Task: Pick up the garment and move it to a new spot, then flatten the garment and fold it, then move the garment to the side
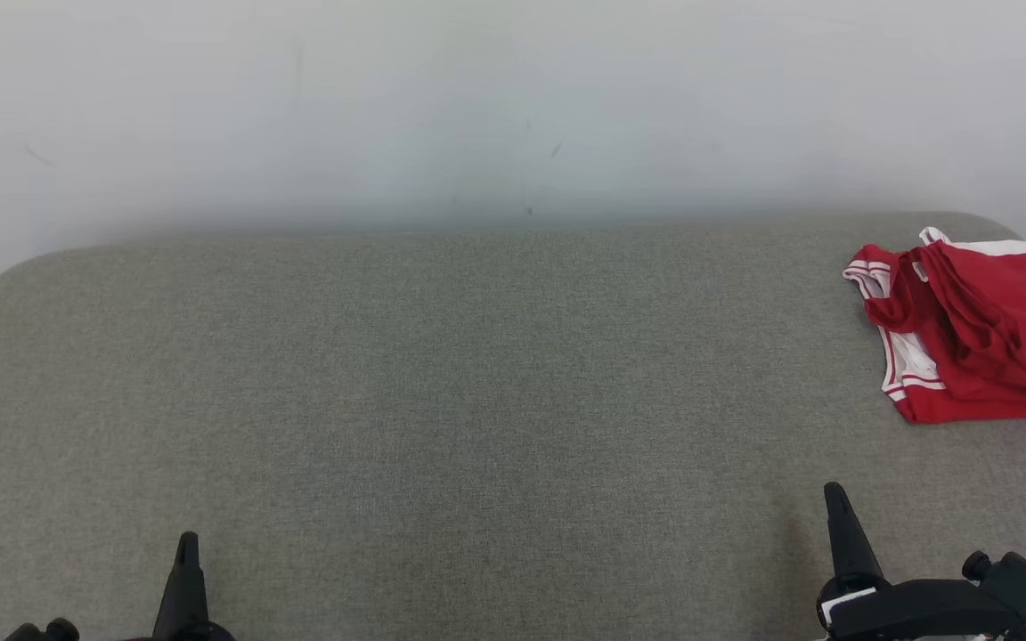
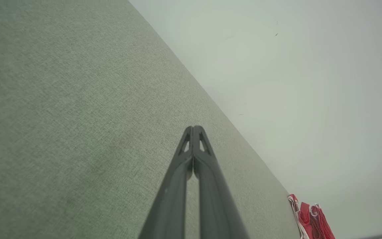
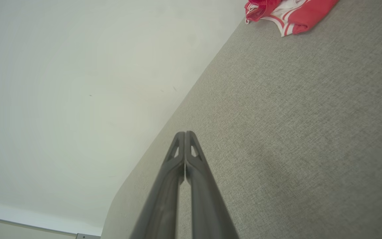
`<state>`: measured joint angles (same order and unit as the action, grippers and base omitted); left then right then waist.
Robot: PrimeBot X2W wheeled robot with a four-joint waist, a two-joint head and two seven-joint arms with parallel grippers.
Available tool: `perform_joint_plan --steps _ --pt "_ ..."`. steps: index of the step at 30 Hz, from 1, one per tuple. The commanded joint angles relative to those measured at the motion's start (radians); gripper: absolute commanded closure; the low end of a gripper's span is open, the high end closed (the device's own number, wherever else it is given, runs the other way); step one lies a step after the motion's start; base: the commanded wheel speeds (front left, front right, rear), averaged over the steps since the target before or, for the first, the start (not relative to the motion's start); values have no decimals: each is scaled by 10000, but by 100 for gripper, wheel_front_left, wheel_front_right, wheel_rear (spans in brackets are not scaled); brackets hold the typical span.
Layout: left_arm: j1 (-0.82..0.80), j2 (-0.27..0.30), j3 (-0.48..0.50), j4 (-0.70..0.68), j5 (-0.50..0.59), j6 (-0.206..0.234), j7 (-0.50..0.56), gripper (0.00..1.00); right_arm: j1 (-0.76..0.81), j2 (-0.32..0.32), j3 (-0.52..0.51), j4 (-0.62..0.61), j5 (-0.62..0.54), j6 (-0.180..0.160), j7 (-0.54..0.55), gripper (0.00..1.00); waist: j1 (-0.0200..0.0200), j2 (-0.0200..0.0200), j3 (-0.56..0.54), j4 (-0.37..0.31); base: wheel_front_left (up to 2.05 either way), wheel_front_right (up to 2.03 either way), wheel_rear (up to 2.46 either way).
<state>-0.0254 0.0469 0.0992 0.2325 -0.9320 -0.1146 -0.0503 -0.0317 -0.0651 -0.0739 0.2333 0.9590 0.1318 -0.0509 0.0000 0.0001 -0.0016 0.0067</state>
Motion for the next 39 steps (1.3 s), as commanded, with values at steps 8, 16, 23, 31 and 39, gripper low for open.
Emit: perform_joint_plan --steps 8,16,23,31,39 --pt "-334 41 60 -47 -1219 -80 298 100 -286 51 -96 -54 1184 -9 318 100 0 -1 6 -8 0 0 0" --pt "-412 42 75 -23 -2002 -101 492 100 -362 65 -141 -34 1930 -10 513 100 0 -1 10 -15 0 0 0" --pt "-500 44 89 1 -2733 -93 672 100 -431 81 -185 -12 2629 -12 691 100 0 -1 15 -21 0 0 0" --pt "-569 44 103 26 -3528 -111 870 100 -508 97 -229 13 3388 -13 873 100 0 -1 20 -29 0 0 0" --pt "-640 45 118 52 -4247 -130 1040 100 -569 110 -271 36 4086 -14 1050 100 0 -1 25 -36 0 0 0"
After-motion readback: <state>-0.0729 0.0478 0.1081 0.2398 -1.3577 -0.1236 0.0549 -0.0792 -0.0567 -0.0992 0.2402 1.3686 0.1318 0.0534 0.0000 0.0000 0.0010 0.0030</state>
